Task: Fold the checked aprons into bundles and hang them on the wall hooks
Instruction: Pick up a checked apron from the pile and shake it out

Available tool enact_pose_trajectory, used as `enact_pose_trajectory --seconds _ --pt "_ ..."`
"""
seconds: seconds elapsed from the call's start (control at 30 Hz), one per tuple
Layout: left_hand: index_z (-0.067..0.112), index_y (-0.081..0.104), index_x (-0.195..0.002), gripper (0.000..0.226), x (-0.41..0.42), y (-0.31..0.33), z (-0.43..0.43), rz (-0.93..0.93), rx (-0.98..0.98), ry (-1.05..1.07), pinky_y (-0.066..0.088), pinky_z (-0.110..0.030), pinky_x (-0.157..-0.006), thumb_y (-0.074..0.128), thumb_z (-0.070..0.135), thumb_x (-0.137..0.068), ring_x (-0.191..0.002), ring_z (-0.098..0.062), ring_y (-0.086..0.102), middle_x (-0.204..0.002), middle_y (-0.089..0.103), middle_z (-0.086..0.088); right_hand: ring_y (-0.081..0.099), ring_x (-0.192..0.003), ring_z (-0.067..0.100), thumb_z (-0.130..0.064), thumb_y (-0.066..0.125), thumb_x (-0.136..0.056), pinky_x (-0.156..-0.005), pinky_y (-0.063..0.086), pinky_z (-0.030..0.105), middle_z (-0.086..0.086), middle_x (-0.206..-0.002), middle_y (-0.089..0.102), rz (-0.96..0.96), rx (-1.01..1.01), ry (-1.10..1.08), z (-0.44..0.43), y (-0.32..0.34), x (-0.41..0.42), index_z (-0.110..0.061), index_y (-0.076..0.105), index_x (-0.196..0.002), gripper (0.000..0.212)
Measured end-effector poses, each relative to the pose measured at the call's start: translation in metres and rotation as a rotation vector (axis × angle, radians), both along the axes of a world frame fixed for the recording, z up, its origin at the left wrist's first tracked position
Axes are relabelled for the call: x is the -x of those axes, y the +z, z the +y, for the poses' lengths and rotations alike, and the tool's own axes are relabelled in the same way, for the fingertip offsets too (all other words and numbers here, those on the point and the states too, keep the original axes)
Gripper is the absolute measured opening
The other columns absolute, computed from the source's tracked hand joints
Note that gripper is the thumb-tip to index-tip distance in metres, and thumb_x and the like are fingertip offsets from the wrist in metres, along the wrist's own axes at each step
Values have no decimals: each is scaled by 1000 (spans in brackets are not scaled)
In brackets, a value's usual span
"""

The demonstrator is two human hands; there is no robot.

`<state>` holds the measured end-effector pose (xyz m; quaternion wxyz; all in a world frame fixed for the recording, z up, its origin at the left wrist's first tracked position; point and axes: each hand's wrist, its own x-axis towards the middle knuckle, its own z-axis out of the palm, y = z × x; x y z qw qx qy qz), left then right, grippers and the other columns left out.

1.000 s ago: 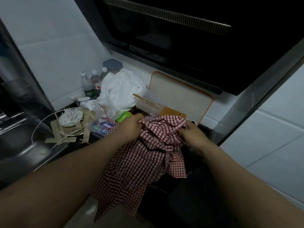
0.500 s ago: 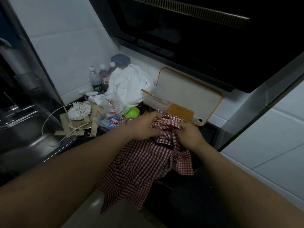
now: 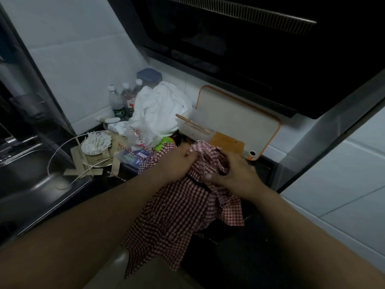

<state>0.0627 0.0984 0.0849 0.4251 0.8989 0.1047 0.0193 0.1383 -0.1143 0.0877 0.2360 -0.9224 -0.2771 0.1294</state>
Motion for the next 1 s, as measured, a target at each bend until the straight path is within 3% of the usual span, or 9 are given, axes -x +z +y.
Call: enact_pose_trajectory --seconds 0.07,0.17,0.27,0.43,0.63,0.7,0.77,0.9,1.0 --pt "15 62 -114 21 -6 4 -17 -49 11 -125 51 -39 -89 47 29 -107 -100 -18 62 -111 67 -4 48 -135 13 -65 72 -81 -113 39 41 -9 -152 50 -71 -66 168 22 -5 4 -36 38 -151 83" --pt "22 58 -127 32 -10 -1 -21 -184 -15 -120 51 -39 -95 64 28 -96 -110 -18 58 -121 60 -2 71 -89 22 -30 58 -101 -87 56 44 2 -99 76 157 -262 35 37 -7 1 -20 72 -106 18" --pt "27 35 -155 86 5 -39 11 -94 -176 80 38 -45 -116 73 55 -82 -139 -25 41 -150 45 -7 69 -87 22 -29 56 -102 -86 57 43 1 -93 75 209 -275 -118 29 0 -1 -17 74 -100 22" --pt "37 14 -163 102 23 -94 39 43 -520 -17 28 -62 -121 63 72 -80 -153 -33 25 -167 25 -7 65 -110 3 -51 64 -95 -104 51 35 -17 -119 71 596 318 465 4 20 19 -34 70 -122 32" --pt "32 49 -146 50 -5 -83 23 0 -513 8 31 -56 -114 43 49 -99 -133 -29 51 -143 58 -3 70 -99 23 -73 74 -72 -88 58 45 -1 -107 72 316 -278 -600 -15 -36 -32 -21 64 -113 67" --pt "25 60 -128 34 -7 -83 23 -63 -418 -4 41 -47 -103 43 38 -101 -117 -28 62 -127 68 -3 70 -101 26 -71 80 -68 -86 58 40 3 -120 70 509 -262 -638 -19 -55 -36 -19 63 -123 78" --pt "20 63 -114 22 -7 -81 21 -101 -325 -37 45 -38 -87 48 31 -102 -103 -27 65 -114 70 -5 71 -94 26 -37 76 -91 -81 59 37 10 -117 73 600 -290 -625 -10 -49 -25 -13 72 -106 28" --pt "16 58 -87 31 -7 -65 23 -51 -81 31 46 -39 -77 42 40 -101 -90 -28 60 -92 61 -6 73 -96 22 -30 62 -102 -95 59 45 2 -111 78 396 -453 -503 3 -16 -14 -20 79 -108 20" --pt "25 61 -123 53 -4 -31 19 -92 -92 161 48 -43 -101 45 65 -91 -117 -24 54 -127 52 -5 75 -100 30 -21 60 -102 -93 59 46 8 -108 79 474 -811 -536 5 29 -9 -14 74 -116 21"
